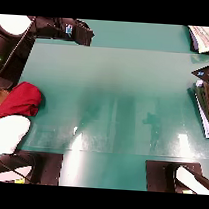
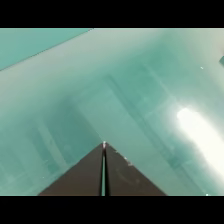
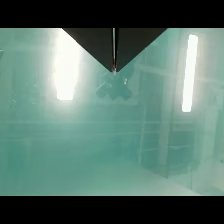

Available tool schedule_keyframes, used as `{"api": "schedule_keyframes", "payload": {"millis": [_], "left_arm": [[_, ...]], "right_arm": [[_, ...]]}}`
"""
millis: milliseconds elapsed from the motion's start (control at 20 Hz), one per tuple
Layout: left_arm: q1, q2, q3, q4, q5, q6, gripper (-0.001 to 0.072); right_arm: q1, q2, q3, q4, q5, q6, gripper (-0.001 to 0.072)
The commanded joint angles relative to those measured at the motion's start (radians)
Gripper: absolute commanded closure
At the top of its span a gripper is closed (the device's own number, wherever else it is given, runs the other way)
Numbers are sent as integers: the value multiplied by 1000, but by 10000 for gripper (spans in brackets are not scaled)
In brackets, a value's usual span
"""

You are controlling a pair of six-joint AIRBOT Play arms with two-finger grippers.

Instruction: Fold the shirts.

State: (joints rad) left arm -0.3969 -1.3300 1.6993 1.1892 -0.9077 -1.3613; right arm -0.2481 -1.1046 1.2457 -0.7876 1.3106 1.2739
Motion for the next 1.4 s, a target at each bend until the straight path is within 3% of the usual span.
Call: {"api": "schedule_keyframes", "payload": {"millis": [0,700,750,850,950,1050,1350], "left_arm": [[0,1,0,0,3,0,678],[9,2,4,9,47,0,677],[31,7,19,45,-15,-11,614],[99,22,49,219,-188,-118,98],[193,30,53,447,-387,-209,85],[299,27,13,561,-527,-230,85],[528,27,-405,559,-492,-265,85]], "right_arm": [[1,0,0,0,-2,0,696],[1,0,0,0,2,0,696],[1,0,0,0,1,0,696],[1,0,0,0,3,0,696],[1,0,0,0,5,0,696],[1,0,0,0,4,0,696],[1,0,0,-1,4,0,696]]}}
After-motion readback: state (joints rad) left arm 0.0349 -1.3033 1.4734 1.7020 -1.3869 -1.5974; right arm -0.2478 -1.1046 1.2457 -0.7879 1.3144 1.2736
